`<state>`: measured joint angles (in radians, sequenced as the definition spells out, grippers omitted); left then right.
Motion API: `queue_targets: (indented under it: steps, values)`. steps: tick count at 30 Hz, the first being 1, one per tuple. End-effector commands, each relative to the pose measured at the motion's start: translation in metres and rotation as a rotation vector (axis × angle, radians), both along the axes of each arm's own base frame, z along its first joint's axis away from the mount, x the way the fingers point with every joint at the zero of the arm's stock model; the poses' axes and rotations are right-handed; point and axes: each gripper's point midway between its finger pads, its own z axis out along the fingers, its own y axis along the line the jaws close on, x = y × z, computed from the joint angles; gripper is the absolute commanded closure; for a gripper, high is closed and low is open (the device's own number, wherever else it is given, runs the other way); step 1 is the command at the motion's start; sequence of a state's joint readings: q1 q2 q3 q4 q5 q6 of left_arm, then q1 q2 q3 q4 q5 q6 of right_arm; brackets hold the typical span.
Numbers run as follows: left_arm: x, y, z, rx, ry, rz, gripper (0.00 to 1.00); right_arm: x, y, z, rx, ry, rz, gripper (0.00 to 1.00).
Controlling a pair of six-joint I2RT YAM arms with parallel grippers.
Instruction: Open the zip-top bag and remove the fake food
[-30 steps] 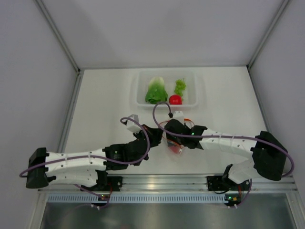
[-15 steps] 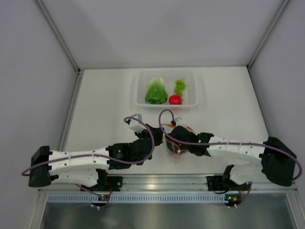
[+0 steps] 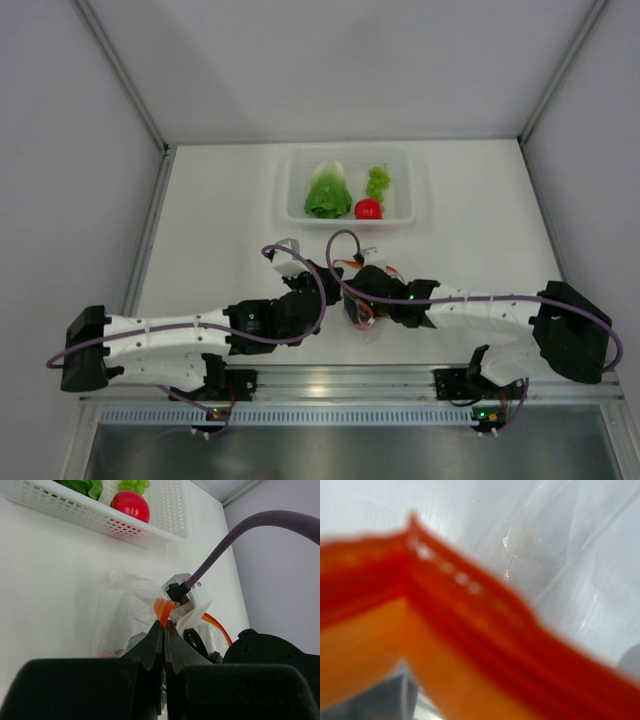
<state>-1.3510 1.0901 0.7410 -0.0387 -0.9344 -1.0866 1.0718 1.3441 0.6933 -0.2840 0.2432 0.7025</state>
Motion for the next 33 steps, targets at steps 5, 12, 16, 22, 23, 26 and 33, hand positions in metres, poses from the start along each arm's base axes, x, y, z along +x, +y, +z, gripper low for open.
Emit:
queue_targets:
  steps: [5, 12, 16, 22, 23, 26, 33]
  values:
    - [0.002, 0.008, 0.017, -0.035, -0.027, 0.025, 1.0, -0.009, -0.016, 0.007, -0.042, -0.044, -0.024, 0.54]
    - [0.001, 0.004, 0.014, 0.009, -0.035, 0.0, 1.0, 0.002, -0.018, 0.055, 0.052, -0.145, -0.073, 0.63]
    - [0.0, -0.002, 0.009, 0.036, -0.031, -0.024, 1.0, 0.008, -0.018, 0.09, 0.142, -0.214, -0.086, 0.63]
    - [-0.005, -0.013, 0.0, 0.089, -0.024, -0.085, 1.0, 0.018, -0.012, 0.144, 0.25, -0.324, -0.085, 0.63]
    - [-0.005, -0.017, 0.002, 0.094, -0.025, -0.096, 1.0, 0.019, -0.012, 0.149, 0.252, -0.329, -0.081, 0.63]
    - [-0.009, -0.027, 0.007, 0.109, -0.031, -0.147, 1.0, 0.022, -0.007, 0.167, 0.228, -0.345, -0.058, 0.63]
    - [-0.016, -0.046, 0.014, 0.18, -0.063, -0.26, 1.0, 0.025, 0.002, 0.2, 0.268, -0.406, -0.009, 0.66]
